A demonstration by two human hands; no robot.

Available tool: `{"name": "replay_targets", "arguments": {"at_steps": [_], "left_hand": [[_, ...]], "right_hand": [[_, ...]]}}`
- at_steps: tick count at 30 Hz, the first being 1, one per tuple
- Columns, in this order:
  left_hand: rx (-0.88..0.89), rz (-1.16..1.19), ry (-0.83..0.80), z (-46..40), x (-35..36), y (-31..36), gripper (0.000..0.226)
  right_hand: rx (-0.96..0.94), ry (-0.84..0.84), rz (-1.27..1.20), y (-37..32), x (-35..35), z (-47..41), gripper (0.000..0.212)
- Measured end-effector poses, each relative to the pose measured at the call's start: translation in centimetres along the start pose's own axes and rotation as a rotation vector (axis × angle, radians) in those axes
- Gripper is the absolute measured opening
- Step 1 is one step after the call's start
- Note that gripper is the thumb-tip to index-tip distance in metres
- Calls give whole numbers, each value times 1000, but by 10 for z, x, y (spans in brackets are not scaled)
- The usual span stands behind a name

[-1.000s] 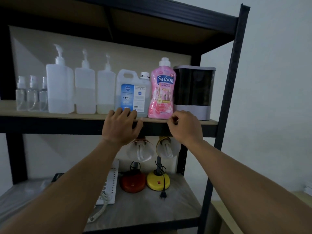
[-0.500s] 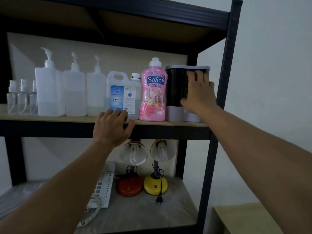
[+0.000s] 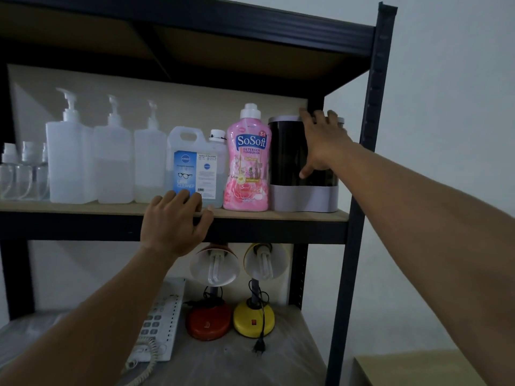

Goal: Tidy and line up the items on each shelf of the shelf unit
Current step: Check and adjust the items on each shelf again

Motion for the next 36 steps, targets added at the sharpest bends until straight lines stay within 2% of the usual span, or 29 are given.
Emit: {"name": "replay_targets", "arguments": {"at_steps": [6, 15, 28, 36], "left_hand": [[11, 2, 16, 0, -1, 1, 37], [12, -9, 7, 1, 1, 0, 36], [27, -11, 32, 3, -2, 5, 35], [51, 75, 67, -4, 0, 32, 34]], "right_hand": [[-35, 76, -21, 3, 4, -4, 128], [-54, 130, -22, 1, 16, -12, 120], [-69, 155, -47, -10, 39, -36, 124], [-73, 157, -97, -13, 56, -55, 125]]}}
Point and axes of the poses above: each hand's wrist, its own z-axis away from the middle knuckle, its own x-axis out of the palm, y = z × x, the point moved 3 cm from there along -z, towards the middle knuckle, and after that the axes turned 4 degrees about x, right-handed, at the moved point
